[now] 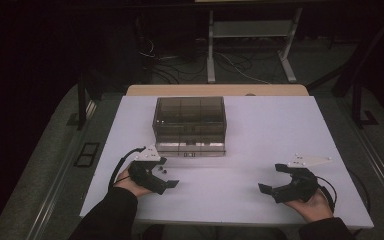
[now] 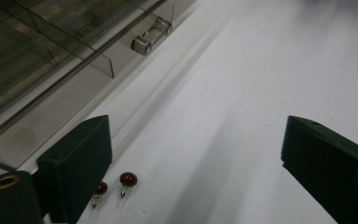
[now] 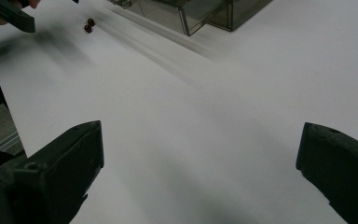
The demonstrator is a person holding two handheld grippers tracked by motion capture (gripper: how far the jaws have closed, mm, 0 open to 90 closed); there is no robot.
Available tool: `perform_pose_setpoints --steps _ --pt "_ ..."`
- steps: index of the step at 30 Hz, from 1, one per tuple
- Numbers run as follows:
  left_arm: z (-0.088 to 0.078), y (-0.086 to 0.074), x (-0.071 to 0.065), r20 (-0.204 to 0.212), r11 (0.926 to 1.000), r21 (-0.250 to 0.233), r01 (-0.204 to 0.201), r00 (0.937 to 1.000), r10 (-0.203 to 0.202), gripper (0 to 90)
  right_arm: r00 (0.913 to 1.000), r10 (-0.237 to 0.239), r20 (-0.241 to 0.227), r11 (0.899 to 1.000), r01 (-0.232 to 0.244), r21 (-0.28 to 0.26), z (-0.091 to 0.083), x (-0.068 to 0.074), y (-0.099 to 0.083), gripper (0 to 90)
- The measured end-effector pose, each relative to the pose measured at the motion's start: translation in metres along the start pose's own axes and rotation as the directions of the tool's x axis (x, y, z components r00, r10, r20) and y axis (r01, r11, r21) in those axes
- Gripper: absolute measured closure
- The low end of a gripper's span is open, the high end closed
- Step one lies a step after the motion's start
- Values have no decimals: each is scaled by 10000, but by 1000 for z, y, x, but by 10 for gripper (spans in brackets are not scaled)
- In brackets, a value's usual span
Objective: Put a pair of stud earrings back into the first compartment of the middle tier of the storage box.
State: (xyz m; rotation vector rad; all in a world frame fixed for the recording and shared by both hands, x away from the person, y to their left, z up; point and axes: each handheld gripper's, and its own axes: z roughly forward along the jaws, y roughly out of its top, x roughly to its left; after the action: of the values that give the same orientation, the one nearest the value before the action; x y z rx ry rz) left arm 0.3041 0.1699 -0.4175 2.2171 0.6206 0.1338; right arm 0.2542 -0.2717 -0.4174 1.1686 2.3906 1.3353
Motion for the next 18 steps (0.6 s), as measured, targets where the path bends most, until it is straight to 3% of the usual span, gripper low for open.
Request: perform_pose_setpoints --steps 6,12,18 --pt "3 -4 6 37 9990 429 -96 9999 95 158 10000 -30 -30 10000 30 6 0 0 0 3" --pt "4 -11 15 -259 9974 693 -199 9994 218 307 9999 -54 -87 10000 54 80 2 1 0 3" --pt "5 -15 20 -351 9972 648 -382 9986 406 424 9999 -64 -99 9999 65 99 2 1 0 3"
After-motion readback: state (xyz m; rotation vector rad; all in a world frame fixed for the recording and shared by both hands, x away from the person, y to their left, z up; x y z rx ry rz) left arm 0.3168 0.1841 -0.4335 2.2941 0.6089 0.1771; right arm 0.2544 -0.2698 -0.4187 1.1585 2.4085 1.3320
